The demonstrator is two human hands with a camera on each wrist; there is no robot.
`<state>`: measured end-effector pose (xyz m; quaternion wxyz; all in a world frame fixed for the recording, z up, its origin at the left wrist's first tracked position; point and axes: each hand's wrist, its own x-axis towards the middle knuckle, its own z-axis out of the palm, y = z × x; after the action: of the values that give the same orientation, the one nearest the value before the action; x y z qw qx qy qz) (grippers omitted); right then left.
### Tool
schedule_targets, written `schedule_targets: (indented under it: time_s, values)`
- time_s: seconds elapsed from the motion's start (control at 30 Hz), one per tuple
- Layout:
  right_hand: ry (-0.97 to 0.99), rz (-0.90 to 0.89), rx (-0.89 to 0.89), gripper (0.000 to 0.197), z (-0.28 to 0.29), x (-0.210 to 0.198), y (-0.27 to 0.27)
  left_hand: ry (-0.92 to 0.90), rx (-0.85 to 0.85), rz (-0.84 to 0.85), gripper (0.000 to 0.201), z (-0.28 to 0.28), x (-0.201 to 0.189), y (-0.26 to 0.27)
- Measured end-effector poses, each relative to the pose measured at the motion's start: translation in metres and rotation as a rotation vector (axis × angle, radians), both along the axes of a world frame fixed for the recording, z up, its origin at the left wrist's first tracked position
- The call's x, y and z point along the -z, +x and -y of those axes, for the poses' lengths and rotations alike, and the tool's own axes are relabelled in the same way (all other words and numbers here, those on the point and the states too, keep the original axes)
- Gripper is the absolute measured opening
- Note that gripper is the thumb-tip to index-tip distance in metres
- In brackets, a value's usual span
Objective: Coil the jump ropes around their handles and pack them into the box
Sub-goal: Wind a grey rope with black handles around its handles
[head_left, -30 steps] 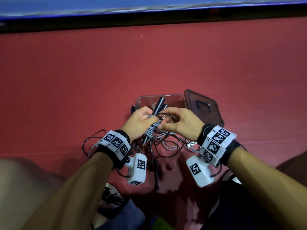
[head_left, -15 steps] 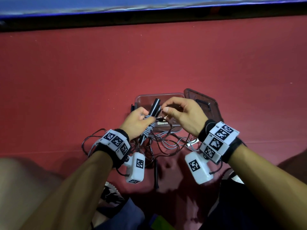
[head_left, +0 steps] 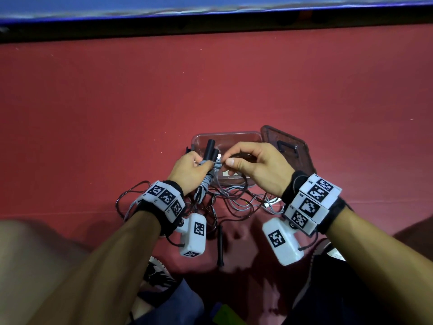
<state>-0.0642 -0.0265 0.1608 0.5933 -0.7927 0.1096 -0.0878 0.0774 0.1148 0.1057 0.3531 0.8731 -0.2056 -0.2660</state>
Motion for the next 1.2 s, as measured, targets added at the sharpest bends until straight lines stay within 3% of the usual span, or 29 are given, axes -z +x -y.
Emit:
schedule_targets:
  time_s: [0.3,0.5,0.67,0.87,1.2]
  values:
    - [0.101,0.087,0.036,0.009,-0.001,-0.006,0.001,0.01,0.041,0.031,0.025,-0.002,0.006,0.0]
    - [0.096,-0.052,0.077,0.004,0.003,-0.001,0.001,-0.065,0.074,-0.074,0.028,0.002,0.004,-0.006]
    - [0.044,-0.167,-0.005,0.01,-0.003,-0.003,0.002,-0.011,0.099,-0.008,0.028,0.004,-0.001,-0.012]
    - [0.136,-0.138,-0.013,0.026,-0.005,-0.005,-0.001,-0.021,0.082,0.004,0.029,0.004,-0.003,-0.012]
    - [0.118,-0.18,-0.11,0.02,-0.021,-0.001,-0.001,-0.009,0.011,0.087,0.032,0.0,-0.004,-0.007]
